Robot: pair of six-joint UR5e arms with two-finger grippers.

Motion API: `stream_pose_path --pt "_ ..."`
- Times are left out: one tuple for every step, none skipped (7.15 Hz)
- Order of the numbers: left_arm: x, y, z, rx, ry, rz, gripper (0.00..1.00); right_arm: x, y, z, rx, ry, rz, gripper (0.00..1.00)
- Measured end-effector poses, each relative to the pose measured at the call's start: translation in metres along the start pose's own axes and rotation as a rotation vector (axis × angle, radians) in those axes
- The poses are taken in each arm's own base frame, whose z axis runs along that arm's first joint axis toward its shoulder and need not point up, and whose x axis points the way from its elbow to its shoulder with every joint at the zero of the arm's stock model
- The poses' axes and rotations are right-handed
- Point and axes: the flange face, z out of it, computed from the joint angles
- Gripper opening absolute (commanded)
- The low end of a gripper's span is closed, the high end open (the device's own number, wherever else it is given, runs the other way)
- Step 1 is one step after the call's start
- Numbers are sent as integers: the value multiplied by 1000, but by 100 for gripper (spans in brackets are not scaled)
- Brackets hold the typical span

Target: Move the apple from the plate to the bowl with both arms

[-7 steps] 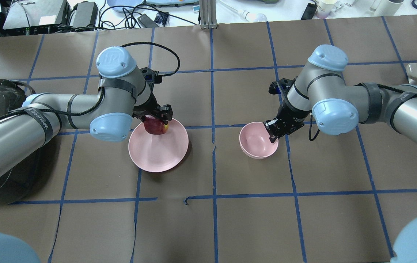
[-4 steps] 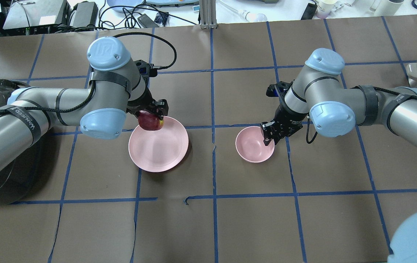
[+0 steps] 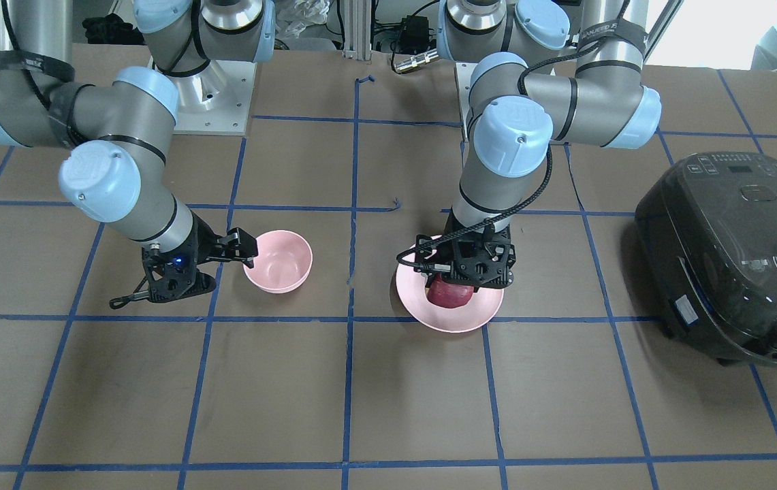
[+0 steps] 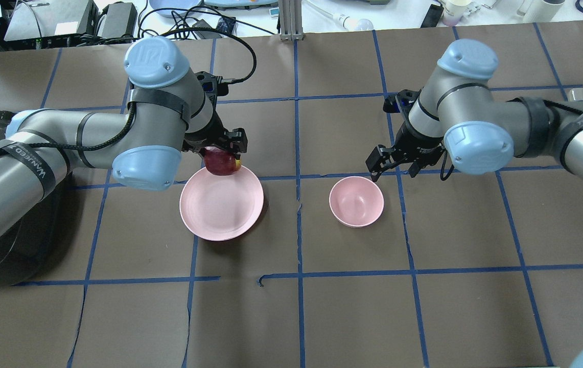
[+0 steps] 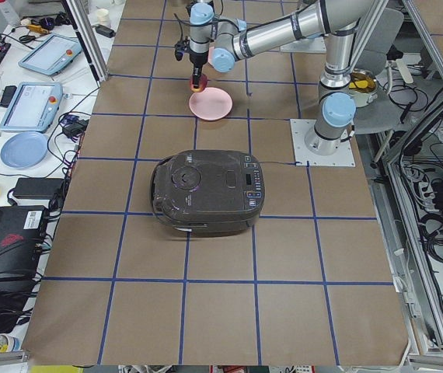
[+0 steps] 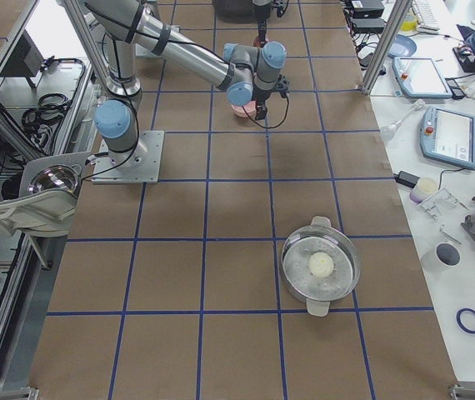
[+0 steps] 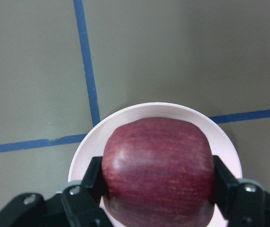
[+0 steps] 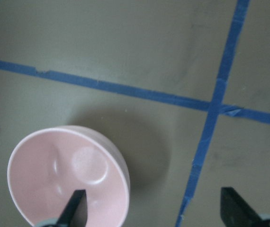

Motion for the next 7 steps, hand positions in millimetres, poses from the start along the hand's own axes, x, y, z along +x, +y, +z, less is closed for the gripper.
stream_pose_path --pt "22 -5 -9 5 22 -34 17 6 -6 -35 -1 25 15 100" --pt "50 -3 -14 -4 55 -68 18 19 -12 -75 -6 40 45 100" --pt "84 5 -17 -7 100 -87 18 35 -14 -114 -13 46 80 100" --pt "123 17 -16 2 152 -103 18 45 -13 -151 -17 65 103 100" --pt "158 29 -12 17 198 -121 18 51 -12 -178 -10 95 114 100" --pt "189 42 -3 18 233 -141 18 54 -11 -190 -4 108 119 100" --pt "211 55 7 5 246 -160 18 54 -11 -194 -3 111 121 100"
